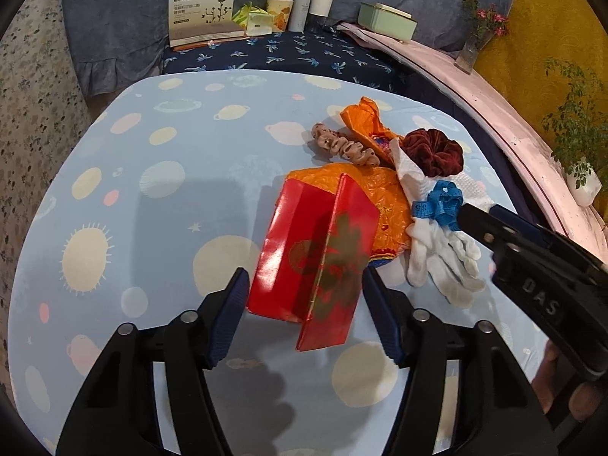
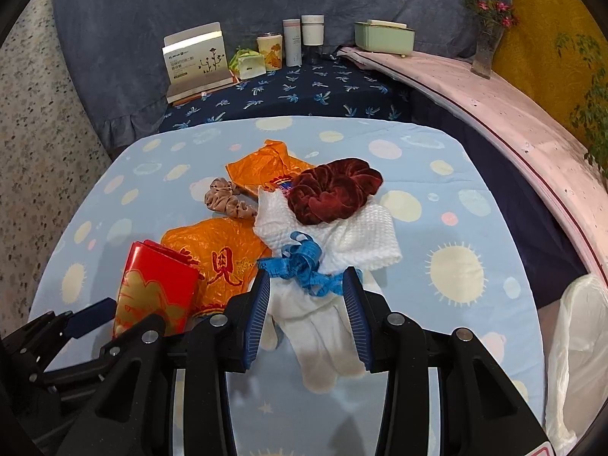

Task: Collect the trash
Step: 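Grasp the red envelope with the left tool while the right tool grasps the blue ribbon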

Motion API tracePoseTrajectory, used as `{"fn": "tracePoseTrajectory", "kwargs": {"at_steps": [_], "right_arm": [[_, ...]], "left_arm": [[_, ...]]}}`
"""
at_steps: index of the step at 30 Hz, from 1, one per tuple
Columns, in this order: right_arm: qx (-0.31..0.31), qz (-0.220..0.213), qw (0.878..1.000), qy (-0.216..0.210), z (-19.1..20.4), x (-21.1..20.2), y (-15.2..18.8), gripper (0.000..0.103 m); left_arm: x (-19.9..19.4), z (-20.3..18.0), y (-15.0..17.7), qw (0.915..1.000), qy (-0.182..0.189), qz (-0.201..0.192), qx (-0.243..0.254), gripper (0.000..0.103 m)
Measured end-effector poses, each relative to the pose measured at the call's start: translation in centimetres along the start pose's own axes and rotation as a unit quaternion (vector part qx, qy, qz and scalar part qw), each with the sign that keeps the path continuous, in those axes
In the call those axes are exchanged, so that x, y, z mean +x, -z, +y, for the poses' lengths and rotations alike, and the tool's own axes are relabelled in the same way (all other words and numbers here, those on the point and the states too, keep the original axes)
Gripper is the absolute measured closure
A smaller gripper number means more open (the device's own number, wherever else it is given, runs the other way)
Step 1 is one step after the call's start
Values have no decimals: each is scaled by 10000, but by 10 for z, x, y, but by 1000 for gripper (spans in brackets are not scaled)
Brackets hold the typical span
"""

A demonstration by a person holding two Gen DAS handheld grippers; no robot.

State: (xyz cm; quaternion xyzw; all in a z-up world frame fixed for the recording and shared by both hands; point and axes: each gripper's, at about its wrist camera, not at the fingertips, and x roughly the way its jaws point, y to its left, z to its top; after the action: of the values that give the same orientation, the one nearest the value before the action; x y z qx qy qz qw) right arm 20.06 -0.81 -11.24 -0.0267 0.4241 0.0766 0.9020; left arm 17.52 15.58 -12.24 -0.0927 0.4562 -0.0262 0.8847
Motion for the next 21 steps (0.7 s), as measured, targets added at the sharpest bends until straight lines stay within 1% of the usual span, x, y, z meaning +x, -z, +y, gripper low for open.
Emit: {"fn": "tracePoseTrajectory", "kwargs": {"at_steps": [1, 2, 3, 4, 5, 7, 9, 10, 14, 21], "right_arm": [[-8, 23, 10000, 4, 1, 4, -2, 63], [-17, 49, 10000, 12, 2, 7, -2, 63], [-25, 64, 10000, 23, 3, 10, -2, 64], [-49, 76, 9999, 65, 4, 13, -2, 65], [-87, 79, 9999, 98, 5, 16, -2, 66], [-152, 78, 9998, 129, 6, 20, -3, 69], [-183, 138, 9996, 151, 6, 25, -2, 82], [-183, 170, 9996, 144, 6, 27, -1, 83], [-256, 130, 9995, 152, 6, 24, 3, 90], [-24, -61, 10000, -58, -6, -11, 2, 94]], "left_arm": [[1, -1, 0, 10000, 37, 20, 18, 56], [2, -2, 0, 10000, 68, 35, 28, 59], [3, -3, 0, 9999, 93, 55, 39, 65], [4, -4, 0, 9998, 153, 74, 44, 74], [5, -5, 1, 9997, 231, 102, 35, 78], [5, -7, 2, 9995, 279, 113, 37, 91], [4, -9, 2, 9996, 247, 85, 77, 96], [2, -10, 2, 9996, 250, 73, 80, 99], [-4, -14, 2, 9996, 266, -19, 135, 100], [-21, -28, -2, 9987, 402, -186, 262, 101]]}}
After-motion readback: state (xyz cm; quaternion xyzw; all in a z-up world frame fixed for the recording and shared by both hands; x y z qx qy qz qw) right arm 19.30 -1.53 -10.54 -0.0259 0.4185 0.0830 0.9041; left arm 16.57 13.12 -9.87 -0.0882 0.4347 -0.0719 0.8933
